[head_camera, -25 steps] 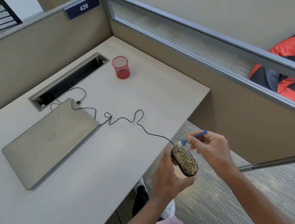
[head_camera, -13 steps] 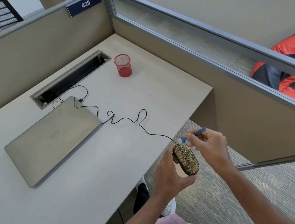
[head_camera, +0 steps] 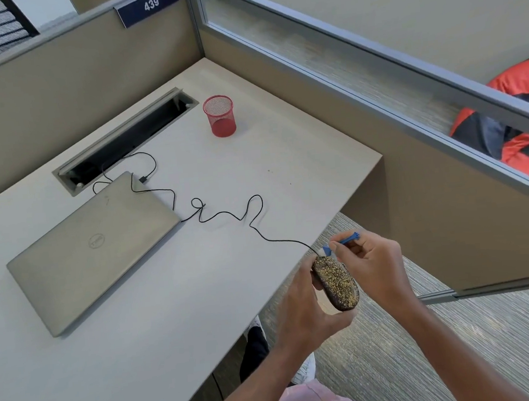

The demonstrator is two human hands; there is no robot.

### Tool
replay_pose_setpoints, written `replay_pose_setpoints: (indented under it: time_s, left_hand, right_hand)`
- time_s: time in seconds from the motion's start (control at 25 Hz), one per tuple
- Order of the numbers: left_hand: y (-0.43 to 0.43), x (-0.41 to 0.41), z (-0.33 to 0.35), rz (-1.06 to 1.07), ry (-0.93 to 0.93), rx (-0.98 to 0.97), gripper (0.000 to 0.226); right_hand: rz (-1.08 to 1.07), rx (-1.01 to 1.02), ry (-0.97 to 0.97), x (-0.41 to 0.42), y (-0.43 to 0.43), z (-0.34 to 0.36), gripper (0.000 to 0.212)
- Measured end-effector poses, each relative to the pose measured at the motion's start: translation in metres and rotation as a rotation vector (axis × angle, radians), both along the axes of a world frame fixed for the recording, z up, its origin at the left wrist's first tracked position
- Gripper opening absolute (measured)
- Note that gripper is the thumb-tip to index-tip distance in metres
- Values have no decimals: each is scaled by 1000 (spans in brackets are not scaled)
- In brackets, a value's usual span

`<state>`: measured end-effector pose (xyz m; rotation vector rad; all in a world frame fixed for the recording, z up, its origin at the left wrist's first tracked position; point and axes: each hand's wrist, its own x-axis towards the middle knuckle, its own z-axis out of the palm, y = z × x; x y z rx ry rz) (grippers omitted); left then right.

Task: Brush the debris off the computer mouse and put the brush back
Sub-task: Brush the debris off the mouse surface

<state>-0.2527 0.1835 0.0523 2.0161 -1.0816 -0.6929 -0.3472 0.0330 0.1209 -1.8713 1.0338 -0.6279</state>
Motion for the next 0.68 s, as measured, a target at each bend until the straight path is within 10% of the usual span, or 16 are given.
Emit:
replay_pose_setpoints:
  time_s: [0.68]
  left_hand:
    - [-20,-7,0,25,-28,-26,118]
  right_hand:
    - [71,-295,46,-10,-14,6,11]
